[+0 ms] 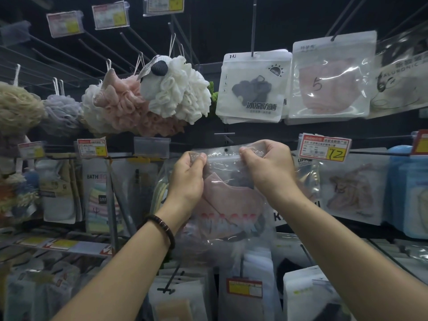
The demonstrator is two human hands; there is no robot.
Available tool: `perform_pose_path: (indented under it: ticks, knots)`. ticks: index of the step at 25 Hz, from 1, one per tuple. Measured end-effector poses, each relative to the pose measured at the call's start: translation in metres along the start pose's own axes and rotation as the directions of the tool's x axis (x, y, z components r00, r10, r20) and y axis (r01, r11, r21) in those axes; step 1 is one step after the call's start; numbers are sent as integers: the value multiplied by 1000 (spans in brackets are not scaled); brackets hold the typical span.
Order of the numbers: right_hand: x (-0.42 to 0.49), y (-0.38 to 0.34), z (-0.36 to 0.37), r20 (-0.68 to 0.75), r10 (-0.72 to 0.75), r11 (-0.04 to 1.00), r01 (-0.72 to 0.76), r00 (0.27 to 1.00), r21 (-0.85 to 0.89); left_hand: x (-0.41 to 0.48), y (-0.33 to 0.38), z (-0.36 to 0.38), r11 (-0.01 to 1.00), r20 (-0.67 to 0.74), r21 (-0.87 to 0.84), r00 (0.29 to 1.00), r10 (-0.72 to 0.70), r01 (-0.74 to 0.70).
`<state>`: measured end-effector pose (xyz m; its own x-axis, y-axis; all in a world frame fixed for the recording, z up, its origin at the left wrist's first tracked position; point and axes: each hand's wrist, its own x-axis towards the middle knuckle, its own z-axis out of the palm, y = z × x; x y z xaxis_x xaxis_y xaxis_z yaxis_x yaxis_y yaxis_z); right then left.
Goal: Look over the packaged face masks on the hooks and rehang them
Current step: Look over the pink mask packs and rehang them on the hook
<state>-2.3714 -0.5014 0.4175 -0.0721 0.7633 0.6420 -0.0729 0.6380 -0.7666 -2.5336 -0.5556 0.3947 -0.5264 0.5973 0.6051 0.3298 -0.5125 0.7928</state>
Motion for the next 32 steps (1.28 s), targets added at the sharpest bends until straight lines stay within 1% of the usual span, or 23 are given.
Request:
perform_pose_path:
  ticks: [3, 4, 7, 9, 12, 14, 15, 18, 20, 22, 24, 27, 28, 30, 32]
  knots:
    - [0, 0, -4, -36, -21, 996, 18, 999, -87, -2, 1, 0, 999, 8, 32, 999, -34, 34]
    - [0, 0, -5, -47, -16, 995, 11, 999, -100, -3, 2, 1, 998, 11, 41, 999, -43, 43]
    - [0, 2, -7, -34, 46, 997, -47, 998, -58, -1, -1, 1, 997, 18, 46, 997, -69, 68]
    - [-1, 2, -6, -38, 14, 991, -19, 999, -129, 1, -4, 0, 995, 22, 62, 997, -77, 75]
    - [-2, 3, -13, -11, -57, 951, 51, 998, -304, 8, -7, 0, 984, 24, 167, 998, -59, 55]
    - [-3, 8, -19, -18, -95, 900, 78, 995, -429, 11, -10, 1, 971, 13, 237, 1000, -27, 23]
    - [-3, 11, -22, -31, -107, 882, 81, 994, -464, 13, -12, 3, 964, 1, 267, 1000, -14, 13]
    - [-4, 25, -24, -83, -134, 856, 73, 988, -512, 14, -17, 9, 930, -39, 366, 999, -9, 22]
    - [-7, 33, -24, -91, -145, 867, 82, 985, -491, 13, -16, 11, 912, -81, 408, 997, 2, 31]
    - [-15, 41, -24, -91, -185, 873, 121, 978, -472, 9, -14, 10, 918, -98, 396, 994, 37, 5]
    - [-26, 48, -23, -96, -230, 858, 155, 969, -489, 3, -16, 4, 918, -101, 395, 990, 96, -48]
    - [-53, 55, -21, -62, -283, 835, 214, 957, -507, -16, -29, -13, 868, -101, 468, 966, 237, -164]
    - [-67, 56, -19, -37, -273, 844, 221, 961, -489, -26, -37, -20, 850, -92, 478, 950, 299, -221]
    - [-99, 60, -13, 21, -205, 887, 195, 979, -418, -51, -57, -36, 802, -54, 498, 912, 408, -329]
    - [-137, 62, -4, 77, -110, 944, 128, 991, -304, -75, -85, -54, 744, 6, 546, 890, 456, -385]
